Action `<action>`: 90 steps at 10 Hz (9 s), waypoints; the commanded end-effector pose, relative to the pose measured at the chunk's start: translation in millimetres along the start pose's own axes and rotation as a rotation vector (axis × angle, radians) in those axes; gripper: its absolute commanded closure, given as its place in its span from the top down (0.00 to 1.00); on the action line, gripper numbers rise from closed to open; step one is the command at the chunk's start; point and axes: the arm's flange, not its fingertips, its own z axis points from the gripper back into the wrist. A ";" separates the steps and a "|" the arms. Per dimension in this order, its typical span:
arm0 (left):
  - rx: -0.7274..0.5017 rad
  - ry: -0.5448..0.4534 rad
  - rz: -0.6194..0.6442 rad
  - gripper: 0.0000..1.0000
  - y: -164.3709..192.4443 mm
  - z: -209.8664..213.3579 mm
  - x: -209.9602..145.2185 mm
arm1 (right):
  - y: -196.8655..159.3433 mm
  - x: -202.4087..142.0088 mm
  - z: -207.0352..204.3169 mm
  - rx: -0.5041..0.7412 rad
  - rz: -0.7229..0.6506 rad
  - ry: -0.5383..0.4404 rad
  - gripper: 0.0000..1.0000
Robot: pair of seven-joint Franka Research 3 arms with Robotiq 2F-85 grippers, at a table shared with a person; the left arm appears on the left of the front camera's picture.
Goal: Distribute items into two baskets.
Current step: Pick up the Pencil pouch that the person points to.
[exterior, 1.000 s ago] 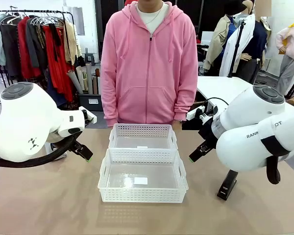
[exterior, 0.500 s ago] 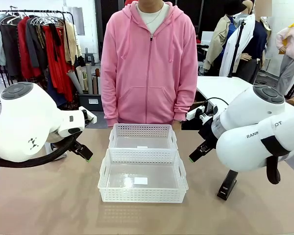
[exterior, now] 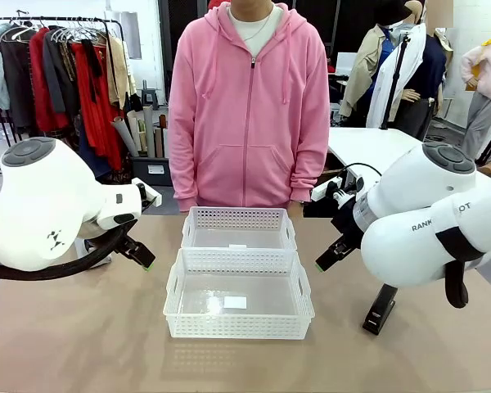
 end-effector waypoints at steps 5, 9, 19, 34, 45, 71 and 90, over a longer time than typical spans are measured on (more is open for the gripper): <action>-0.206 0.025 0.097 1.00 33.1 66.7 24.2 | -43.1 13.2 41.8 0.095 -0.044 0.012 1.00; -0.282 0.096 0.170 1.00 96.8 120.9 10.4 | -102.7 6.5 97.0 0.206 -0.154 -0.006 1.00; -0.282 -0.221 0.325 1.00 180.6 221.2 -124.4 | -180.8 -81.4 165.4 0.485 -0.256 -0.187 1.00; -0.253 -0.217 0.316 1.00 197.6 228.7 -129.0 | -191.7 -127.8 204.0 0.530 -0.365 -0.234 1.00; -0.253 -0.217 0.316 1.00 197.6 228.7 -129.0 | -191.7 -127.8 204.0 0.530 -0.365 -0.234 1.00; 0.000 0.394 1.071 1.00 284.4 73.9 130.4 | -191.7 -127.8 204.0 0.530 -0.365 -0.234 1.00; 0.022 0.507 0.987 1.00 293.9 -100.1 74.0 | -191.7 -127.8 204.0 0.530 -0.365 -0.234 1.00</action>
